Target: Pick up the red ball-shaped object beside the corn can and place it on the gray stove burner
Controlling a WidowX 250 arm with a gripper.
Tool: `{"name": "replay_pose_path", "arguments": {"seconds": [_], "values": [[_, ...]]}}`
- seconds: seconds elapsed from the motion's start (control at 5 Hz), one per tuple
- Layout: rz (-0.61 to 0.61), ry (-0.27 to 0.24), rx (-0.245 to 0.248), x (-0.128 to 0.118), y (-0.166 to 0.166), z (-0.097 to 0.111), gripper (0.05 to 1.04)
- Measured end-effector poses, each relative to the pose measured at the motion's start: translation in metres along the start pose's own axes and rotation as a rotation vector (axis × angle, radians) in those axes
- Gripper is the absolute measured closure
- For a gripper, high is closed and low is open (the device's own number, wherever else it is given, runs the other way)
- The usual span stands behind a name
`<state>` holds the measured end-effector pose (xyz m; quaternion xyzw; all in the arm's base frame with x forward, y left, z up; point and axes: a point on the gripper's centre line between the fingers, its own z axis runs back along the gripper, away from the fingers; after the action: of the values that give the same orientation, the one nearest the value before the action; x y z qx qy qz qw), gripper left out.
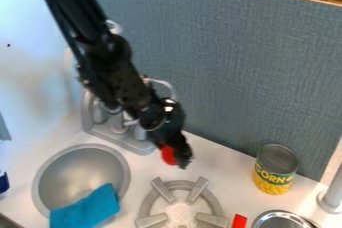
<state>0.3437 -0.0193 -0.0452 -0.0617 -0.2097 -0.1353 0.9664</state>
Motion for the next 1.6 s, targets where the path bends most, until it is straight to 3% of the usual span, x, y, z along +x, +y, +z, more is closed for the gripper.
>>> {"name": "replay_pose_path", "arguments": {"seconds": [0.2, 0.6, 0.8, 1.2, 1.6], "values": [[0.031, 0.037, 0.028, -0.031, 0.017, 0.004, 0.228], [-0.034, 0.070, 0.007, -0.063, 0.003, 0.003, 0.229], [-0.080, 0.065, -0.038, -0.055, -0.023, -0.005, 0.229], [-0.153, 0.085, -0.058, -0.053, -0.051, -0.022, 0.228], [-0.192, 0.111, -0.061, -0.051, -0.059, -0.030, 0.141]]}}
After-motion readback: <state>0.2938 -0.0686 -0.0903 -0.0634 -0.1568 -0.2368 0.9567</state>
